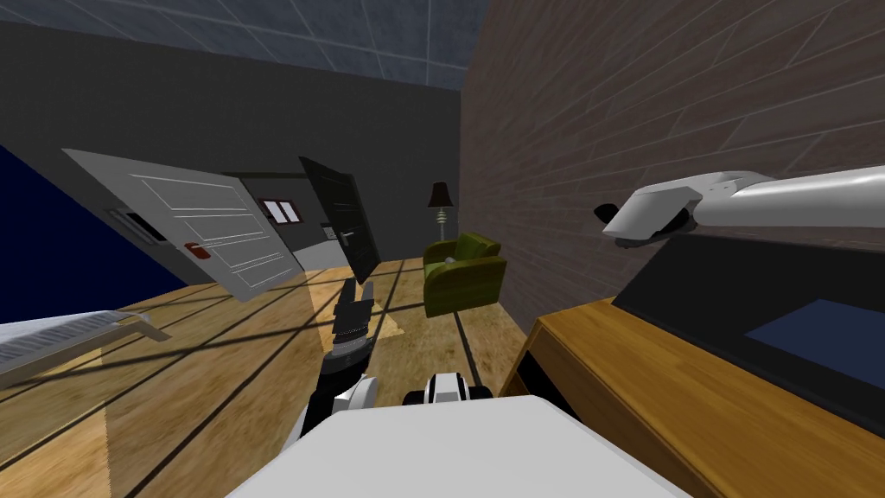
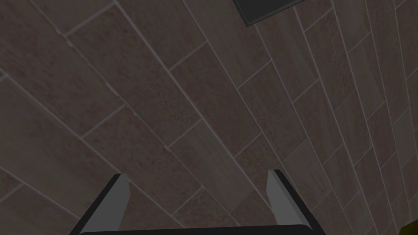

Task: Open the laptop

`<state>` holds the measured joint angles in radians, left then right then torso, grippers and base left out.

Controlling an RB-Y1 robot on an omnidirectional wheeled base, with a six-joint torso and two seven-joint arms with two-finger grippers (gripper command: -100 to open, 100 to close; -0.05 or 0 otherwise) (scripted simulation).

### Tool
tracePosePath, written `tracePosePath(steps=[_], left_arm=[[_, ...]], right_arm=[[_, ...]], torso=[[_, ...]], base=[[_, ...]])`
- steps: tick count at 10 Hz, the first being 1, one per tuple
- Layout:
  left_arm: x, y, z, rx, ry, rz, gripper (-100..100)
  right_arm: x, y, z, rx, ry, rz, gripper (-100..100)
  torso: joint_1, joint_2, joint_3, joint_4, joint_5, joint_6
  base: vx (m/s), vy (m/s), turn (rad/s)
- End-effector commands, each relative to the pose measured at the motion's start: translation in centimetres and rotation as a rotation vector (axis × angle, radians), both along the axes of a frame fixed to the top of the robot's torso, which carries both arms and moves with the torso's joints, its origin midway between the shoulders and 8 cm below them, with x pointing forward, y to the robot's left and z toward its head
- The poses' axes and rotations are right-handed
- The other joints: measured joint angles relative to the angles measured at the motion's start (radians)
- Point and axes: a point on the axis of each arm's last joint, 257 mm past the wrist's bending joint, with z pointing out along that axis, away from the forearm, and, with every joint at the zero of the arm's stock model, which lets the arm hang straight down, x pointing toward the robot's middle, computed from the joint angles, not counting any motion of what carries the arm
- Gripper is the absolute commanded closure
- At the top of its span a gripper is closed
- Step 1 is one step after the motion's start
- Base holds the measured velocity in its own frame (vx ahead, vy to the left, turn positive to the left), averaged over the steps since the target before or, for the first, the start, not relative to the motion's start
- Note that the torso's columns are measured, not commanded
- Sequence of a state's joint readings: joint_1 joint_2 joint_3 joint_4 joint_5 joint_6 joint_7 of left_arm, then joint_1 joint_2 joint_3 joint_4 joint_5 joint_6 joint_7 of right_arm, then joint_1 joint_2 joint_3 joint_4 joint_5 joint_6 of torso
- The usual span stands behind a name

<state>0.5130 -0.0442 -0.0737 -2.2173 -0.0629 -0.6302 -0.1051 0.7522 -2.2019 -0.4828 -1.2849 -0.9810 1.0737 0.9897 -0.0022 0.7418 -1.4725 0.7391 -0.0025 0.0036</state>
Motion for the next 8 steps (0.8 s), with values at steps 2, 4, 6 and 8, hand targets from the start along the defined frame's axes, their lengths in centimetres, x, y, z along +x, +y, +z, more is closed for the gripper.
tracePosePath(steps=[2, 4, 6, 8], left_arm=[[0.0, 0.0, 0.0, 0.000, 0.000, 0.000, 0], [0.0, 0.0, 0.0, 0.000, 0.000, 0.000, 0], [0.0, 0.0, 0.0, 0.000, 0.000, 0.000, 0], [0.0, 0.0, 0.0, 0.000, 0.000, 0.000, 0]], right_arm=[[1.7, -0.2, 0.4, -0.023, -0.035, 0.080, -100], [2.8, -0.1, 0.8, -0.040, -0.057, 0.134, -100], [4.0, 0.1, 1.3, -0.058, -0.078, 0.193, -100], [5.0, 0.4, 1.8, -0.078, -0.098, 0.250, -100]], torso=[[-0.004, 0.003, 0.003, 0.000, -0.004, 0.004], [-0.007, 0.007, 0.006, 0.002, -0.005, 0.006], [-0.010, 0.009, 0.007, 0.003, -0.006, 0.008], [-0.009, 0.006, 0.005, 0.002, -0.006, 0.007]], base=[[-0.133, -0.024, 0.047], [-0.176, -0.019, 0.051], [-0.178, -0.040, 0.050], [-0.187, -0.035, 0.045]])
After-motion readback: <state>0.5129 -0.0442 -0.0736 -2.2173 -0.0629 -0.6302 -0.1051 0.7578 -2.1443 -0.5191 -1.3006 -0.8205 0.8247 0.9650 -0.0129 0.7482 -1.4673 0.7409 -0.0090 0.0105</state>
